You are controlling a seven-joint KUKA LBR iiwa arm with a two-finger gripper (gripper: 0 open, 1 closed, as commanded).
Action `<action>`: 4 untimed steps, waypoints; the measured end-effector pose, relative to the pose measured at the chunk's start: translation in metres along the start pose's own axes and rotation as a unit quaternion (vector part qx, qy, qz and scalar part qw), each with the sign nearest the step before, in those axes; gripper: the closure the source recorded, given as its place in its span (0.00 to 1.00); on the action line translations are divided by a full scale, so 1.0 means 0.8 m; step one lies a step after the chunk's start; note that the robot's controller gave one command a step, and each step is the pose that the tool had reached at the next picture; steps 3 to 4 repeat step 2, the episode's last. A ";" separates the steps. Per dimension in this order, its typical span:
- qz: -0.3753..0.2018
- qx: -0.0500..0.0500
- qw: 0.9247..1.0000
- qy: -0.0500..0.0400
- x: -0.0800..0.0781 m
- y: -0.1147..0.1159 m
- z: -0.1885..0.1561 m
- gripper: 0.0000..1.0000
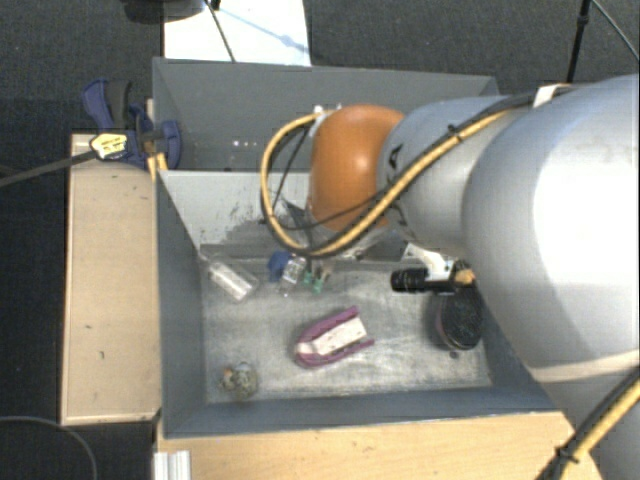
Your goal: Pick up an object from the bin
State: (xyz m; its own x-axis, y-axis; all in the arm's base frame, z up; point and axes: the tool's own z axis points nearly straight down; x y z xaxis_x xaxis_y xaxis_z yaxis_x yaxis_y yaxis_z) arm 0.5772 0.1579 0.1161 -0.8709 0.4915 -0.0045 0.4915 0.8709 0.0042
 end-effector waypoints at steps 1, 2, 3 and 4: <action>0.008 0.000 1.000 0.000 0.000 -0.009 -0.019 1.00; 0.005 -0.002 1.000 -0.002 -0.002 0.011 -0.118 1.00; 0.005 -0.002 1.000 -0.002 -0.002 0.011 -0.118 1.00; 0.005 -0.002 1.000 -0.002 -0.002 0.011 -0.118 1.00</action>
Offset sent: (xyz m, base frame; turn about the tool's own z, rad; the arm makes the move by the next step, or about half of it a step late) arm -0.0042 -0.0062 0.0141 0.0226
